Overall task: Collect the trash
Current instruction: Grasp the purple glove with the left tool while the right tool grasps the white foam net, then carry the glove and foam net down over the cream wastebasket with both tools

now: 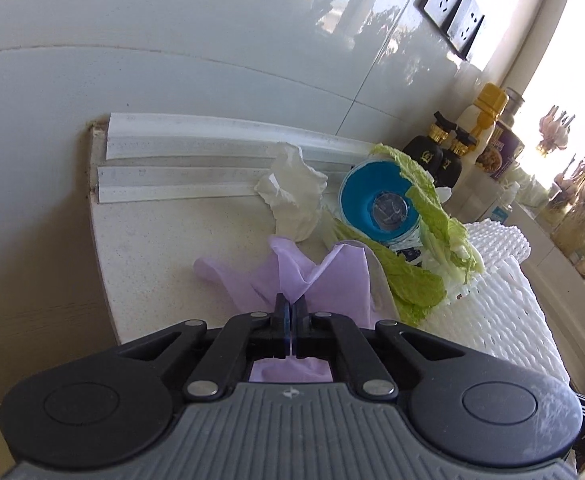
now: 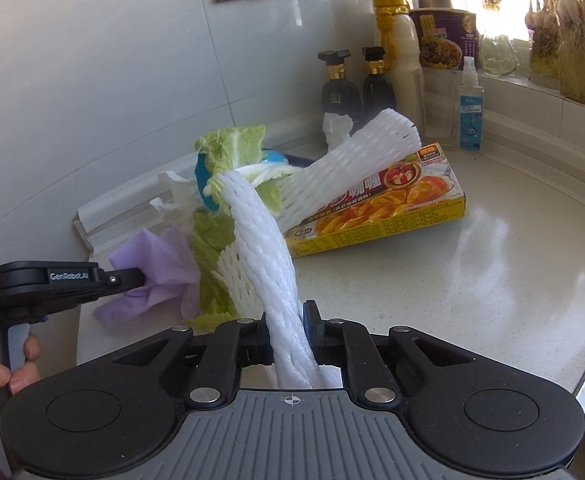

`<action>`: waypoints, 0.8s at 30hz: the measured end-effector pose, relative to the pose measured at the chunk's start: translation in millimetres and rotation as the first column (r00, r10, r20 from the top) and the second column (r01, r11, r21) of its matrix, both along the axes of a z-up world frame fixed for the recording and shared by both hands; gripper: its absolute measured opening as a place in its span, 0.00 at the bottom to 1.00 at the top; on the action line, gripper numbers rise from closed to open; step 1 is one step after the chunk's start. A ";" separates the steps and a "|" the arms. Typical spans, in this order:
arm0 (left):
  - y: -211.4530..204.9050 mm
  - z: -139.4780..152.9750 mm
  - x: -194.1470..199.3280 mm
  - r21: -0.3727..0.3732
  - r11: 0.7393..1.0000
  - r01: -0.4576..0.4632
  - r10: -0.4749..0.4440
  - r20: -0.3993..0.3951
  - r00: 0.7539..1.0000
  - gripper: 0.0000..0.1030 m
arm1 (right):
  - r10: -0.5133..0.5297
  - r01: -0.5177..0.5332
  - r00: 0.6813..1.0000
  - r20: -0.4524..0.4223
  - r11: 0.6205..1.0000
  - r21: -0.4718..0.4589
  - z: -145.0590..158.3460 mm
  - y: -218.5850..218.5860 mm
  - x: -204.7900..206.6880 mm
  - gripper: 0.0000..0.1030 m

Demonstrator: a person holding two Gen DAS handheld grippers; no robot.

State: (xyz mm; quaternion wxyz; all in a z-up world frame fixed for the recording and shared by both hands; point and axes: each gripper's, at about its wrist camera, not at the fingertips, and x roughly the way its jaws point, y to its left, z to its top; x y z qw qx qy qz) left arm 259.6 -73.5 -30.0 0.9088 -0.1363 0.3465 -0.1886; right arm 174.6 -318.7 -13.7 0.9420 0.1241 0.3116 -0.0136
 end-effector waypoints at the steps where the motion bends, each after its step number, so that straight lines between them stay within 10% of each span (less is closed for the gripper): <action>1: 1.3 3.0 -1.6 0.002 1.000 0.001 -0.001 0.010 1.000 0.00 | -0.009 0.009 1.000 0.010 1.000 0.005 1.3 -1.6 -0.7 0.09; 14: 52.1 43.4 -49.9 0.072 0.996 -0.046 0.032 0.176 0.984 0.00 | 0.026 -0.046 0.984 0.178 0.993 0.109 34.7 7.4 -19.9 0.08; 24: 123.9 40.5 -68.3 0.070 0.985 -0.158 0.148 0.133 0.980 0.00 | 0.206 -0.234 0.956 0.209 0.965 0.120 57.2 70.9 -11.2 0.08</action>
